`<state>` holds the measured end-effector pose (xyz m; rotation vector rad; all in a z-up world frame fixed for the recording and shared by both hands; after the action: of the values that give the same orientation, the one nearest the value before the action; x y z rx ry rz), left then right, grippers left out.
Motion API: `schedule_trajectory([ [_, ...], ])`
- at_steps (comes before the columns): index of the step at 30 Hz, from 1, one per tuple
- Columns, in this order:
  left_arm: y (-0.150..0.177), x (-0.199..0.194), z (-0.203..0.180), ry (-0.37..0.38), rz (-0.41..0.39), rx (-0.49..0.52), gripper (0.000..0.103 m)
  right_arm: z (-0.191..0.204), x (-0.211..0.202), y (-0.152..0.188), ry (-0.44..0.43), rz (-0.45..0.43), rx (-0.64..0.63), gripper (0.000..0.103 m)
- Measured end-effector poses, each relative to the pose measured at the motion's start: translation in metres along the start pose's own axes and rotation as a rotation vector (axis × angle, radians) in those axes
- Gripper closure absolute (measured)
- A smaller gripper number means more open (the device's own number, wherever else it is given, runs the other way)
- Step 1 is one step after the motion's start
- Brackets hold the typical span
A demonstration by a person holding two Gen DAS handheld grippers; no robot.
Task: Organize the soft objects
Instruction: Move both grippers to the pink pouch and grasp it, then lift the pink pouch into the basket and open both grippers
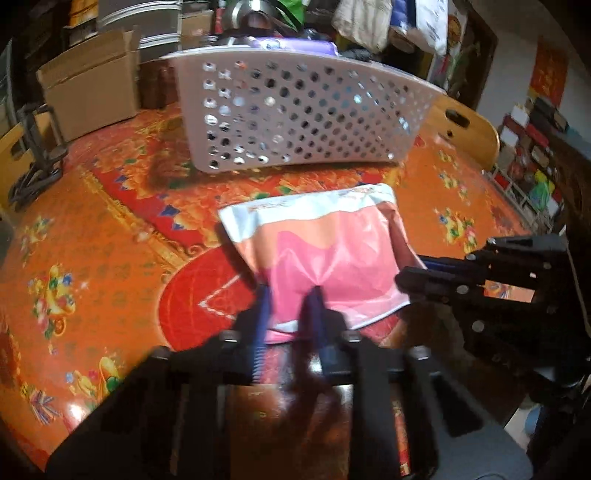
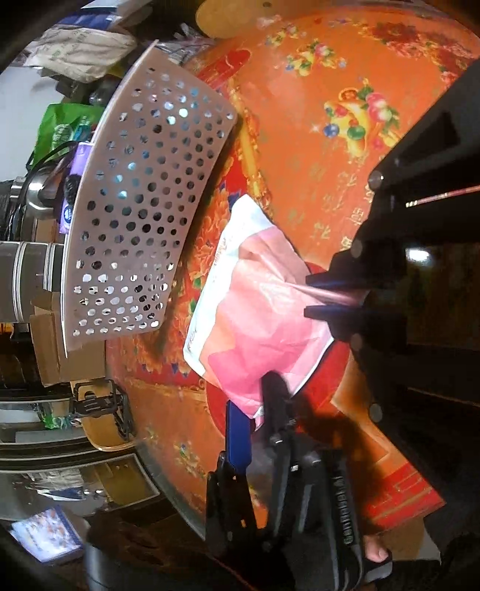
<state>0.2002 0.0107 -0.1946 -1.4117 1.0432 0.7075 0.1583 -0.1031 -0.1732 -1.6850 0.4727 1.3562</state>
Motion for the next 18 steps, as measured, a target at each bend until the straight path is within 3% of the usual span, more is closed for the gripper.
schedule_trajectory([
  [6,-0.001,-0.007,-0.003,-0.011,-0.024,0.003,0.101,-0.007,-0.013,-0.002,-0.014,-0.053,0.022,0.100],
  [18,-0.014,-0.044,-0.016,-0.010,-0.102,0.003,0.102,-0.015,-0.047,-0.006,-0.006,-0.124,0.035,0.100],
])
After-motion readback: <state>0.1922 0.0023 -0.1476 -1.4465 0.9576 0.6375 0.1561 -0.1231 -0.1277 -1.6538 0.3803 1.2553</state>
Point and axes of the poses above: each gripper's, at about its wrist camera, not at the fingertips, and x roughly the way its jaws point, z to its left, y to its underside, the point moved 10 cm from there along x, roughly the way its jaws point, and after that the axes turned 14 degrees about z, right-handed, at the moved point
